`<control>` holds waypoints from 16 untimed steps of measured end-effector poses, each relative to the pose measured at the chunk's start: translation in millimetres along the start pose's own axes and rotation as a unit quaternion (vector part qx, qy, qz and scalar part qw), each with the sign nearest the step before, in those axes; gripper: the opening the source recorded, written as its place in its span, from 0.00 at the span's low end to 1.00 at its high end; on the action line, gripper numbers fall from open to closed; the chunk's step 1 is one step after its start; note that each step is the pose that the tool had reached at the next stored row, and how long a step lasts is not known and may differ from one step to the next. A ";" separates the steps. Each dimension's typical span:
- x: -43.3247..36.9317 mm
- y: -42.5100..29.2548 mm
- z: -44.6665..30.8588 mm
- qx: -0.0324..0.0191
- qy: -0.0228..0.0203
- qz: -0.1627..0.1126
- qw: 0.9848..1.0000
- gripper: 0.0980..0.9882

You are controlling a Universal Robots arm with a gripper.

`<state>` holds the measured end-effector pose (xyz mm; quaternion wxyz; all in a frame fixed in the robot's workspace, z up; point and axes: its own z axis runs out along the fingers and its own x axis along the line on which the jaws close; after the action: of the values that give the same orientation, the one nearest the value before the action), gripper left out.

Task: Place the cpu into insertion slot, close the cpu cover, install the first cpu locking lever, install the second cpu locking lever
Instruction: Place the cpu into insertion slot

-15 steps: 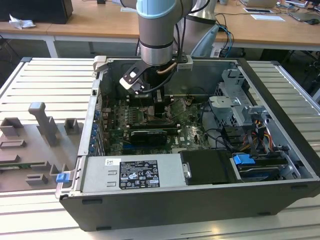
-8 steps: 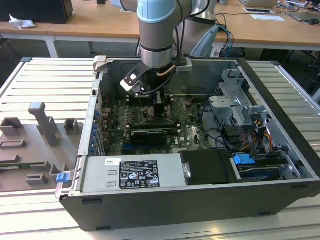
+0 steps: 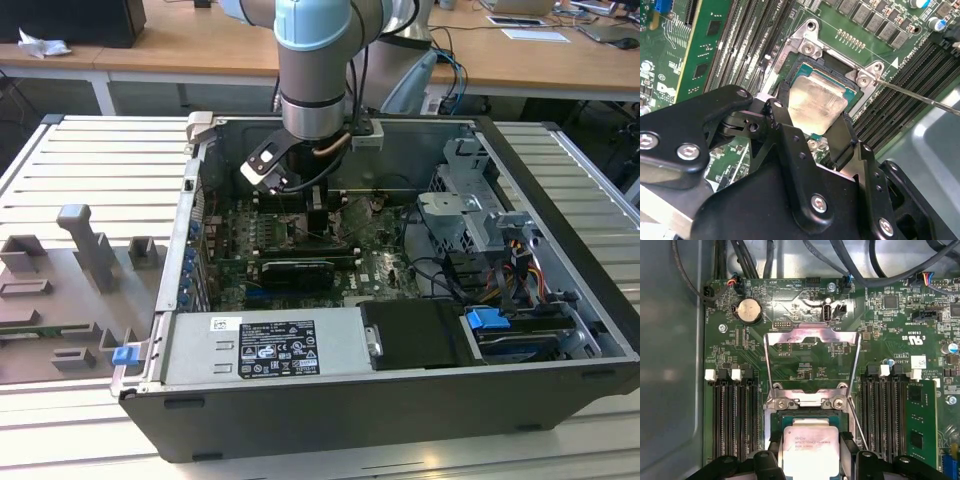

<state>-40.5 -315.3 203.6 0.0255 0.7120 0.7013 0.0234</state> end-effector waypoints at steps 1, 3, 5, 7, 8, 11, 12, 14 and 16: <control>0.0 0.0 0.4 0.000 0.000 -0.001 1.000 0.50; 0.1 -0.1 1.6 0.000 0.000 -0.001 1.000 0.50; 0.1 -0.2 3.2 0.000 0.000 -0.001 1.000 0.50; 0.0 -0.3 3.3 0.000 0.000 -0.002 1.000 0.50; 0.1 -0.3 3.4 0.000 0.000 -0.001 1.000 0.50; 0.1 -0.3 3.6 0.000 0.000 -0.001 1.000 0.50; 0.1 -0.3 3.7 0.000 0.000 -0.001 1.000 0.50; 0.4 -0.2 3.8 0.000 0.000 -0.001 1.000 0.58; 1.8 -0.2 3.9 0.000 0.001 -0.001 1.000 0.58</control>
<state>-40.3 -313.6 199.8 0.0249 0.7111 0.7023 0.0240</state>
